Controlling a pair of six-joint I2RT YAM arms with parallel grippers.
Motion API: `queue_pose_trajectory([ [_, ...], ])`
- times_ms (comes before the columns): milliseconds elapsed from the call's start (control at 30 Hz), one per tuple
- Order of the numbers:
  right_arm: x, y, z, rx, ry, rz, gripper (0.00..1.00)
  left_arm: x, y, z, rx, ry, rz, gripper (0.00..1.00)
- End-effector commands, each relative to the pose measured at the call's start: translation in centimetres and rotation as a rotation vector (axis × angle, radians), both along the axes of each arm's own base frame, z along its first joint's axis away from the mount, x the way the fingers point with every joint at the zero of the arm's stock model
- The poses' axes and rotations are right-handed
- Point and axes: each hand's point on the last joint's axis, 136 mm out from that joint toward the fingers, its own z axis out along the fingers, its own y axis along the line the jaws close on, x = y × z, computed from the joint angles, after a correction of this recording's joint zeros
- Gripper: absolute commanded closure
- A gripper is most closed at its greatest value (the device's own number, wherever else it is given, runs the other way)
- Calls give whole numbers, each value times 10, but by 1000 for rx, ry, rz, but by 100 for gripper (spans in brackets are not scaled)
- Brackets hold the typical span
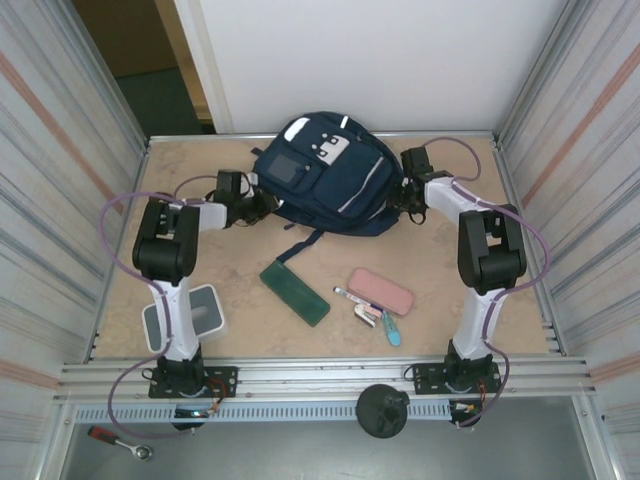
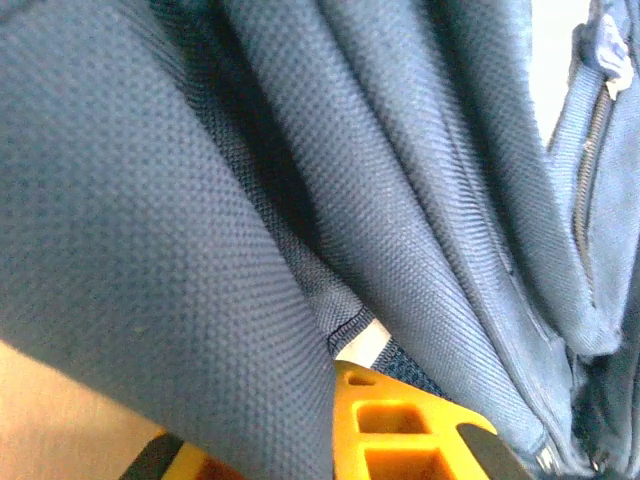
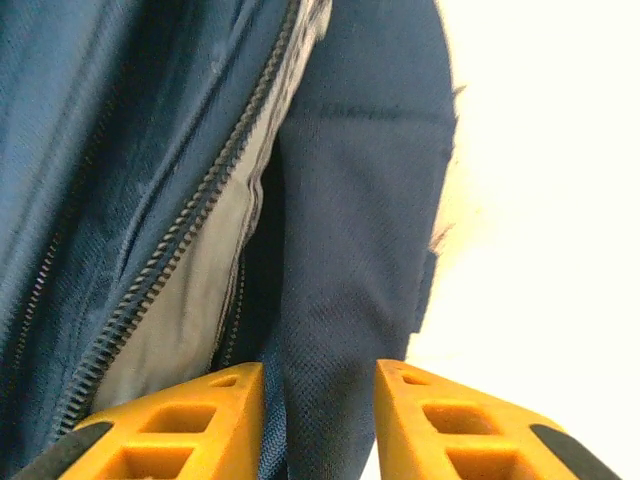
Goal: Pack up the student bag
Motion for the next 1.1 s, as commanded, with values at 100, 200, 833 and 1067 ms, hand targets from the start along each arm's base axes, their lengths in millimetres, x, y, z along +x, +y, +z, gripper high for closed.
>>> queue_pose_trajectory([
  [100, -20, 6, 50, -195, -75, 56, 58, -11, -12, 43, -72, -59, 31, 100],
  [200, -44, 46, 60, -192, -125, 162, 56, -18, -15, 48, -84, -70, 48, 100],
  [833, -36, 89, -11, -155, -74, 270, 67, -58, -37, 62, -151, -88, 6, 100],
  [1067, -40, 86, -1, -283, -131, 309, 63, -67, -48, 70, -162, -102, -3, 100],
])
